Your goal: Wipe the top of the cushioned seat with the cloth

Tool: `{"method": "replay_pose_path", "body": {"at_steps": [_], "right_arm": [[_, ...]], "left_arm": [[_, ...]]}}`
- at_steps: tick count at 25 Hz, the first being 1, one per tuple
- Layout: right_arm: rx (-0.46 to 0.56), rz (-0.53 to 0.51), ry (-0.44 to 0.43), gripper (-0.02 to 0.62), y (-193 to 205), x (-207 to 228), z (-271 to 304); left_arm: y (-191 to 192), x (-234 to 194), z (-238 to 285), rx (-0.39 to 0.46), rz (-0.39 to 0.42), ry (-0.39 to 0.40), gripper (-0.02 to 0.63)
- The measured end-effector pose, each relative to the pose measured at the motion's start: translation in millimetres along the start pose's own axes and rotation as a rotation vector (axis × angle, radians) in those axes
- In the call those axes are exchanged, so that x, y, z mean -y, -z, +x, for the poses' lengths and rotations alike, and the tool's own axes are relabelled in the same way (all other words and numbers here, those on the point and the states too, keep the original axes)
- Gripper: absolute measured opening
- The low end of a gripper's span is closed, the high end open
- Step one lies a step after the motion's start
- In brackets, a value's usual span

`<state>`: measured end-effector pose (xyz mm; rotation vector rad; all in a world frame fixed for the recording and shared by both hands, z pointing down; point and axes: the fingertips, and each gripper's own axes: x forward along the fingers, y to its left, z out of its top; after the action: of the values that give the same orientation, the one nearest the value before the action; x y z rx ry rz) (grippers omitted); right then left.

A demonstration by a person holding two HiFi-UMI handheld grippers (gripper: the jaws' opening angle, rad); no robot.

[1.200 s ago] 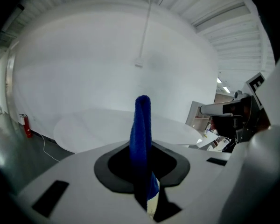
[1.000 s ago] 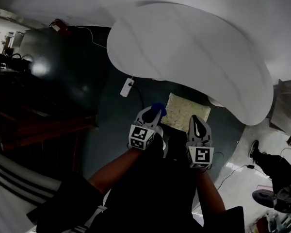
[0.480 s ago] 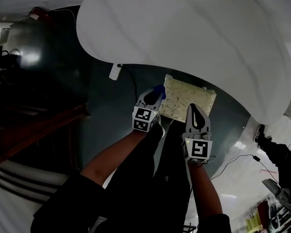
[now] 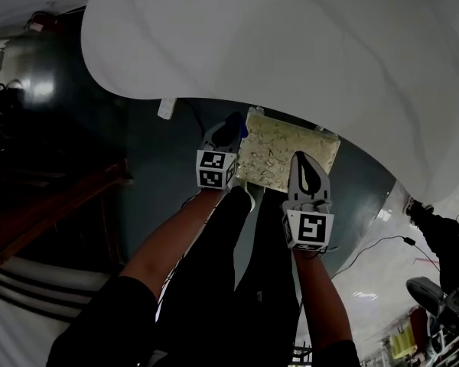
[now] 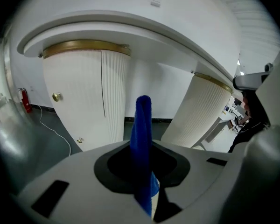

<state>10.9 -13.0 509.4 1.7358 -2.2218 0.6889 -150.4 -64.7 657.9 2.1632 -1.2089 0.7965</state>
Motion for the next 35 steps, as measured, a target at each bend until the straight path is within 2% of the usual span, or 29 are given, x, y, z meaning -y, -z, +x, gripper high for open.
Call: {"method": "replay_pose_path", "body": {"at_steps": [4, 10, 12, 15, 20, 26, 30, 35], "right_arm": [[-0.003, 0.009, 0.005, 0.038, 6.5, 10.2, 9.2], [-0.025, 0.006, -0.004, 0.038, 25.9, 20.4, 18.7], [-0.038, -0.002, -0.016, 0.038, 33.2, 19.6, 19.2], [-0.072, 0.004, -0.021, 0.037, 46.3, 19.0, 15.1], [-0.073, 0.002, -0.026, 0.037, 56.5, 25.3, 12.5], [-0.077, 0.007, 0.002, 0.038, 59.0, 36.2, 13.1], [-0.049, 0.019, 0.034, 0.038, 63.5, 50.9, 9.5], [-0.079, 0.011, 0.048, 0.037, 70.9, 63.5, 11.4]], "left_arm": [[9.6, -4.4, 16.1, -0.008, -0.002, -0.025, 0.08], [42.3, -22.0, 44.8, -0.084, 0.076, -0.084, 0.08], [54.6, -20.7, 53.9, -0.106, 0.07, -0.059, 0.08], [70.5, -9.2, 66.0, -0.103, -0.001, 0.025, 0.08], [86.3, -10.4, 87.1, -0.141, -0.021, 0.005, 0.081], [88.9, -1.8, 103.8, -0.181, 0.036, 0.026, 0.083], [93.8, 3.7, 105.6, -0.166, 0.03, 0.024, 0.083], [96.5, 9.5, 107.0, -0.148, 0.007, 0.018, 0.081]]}}
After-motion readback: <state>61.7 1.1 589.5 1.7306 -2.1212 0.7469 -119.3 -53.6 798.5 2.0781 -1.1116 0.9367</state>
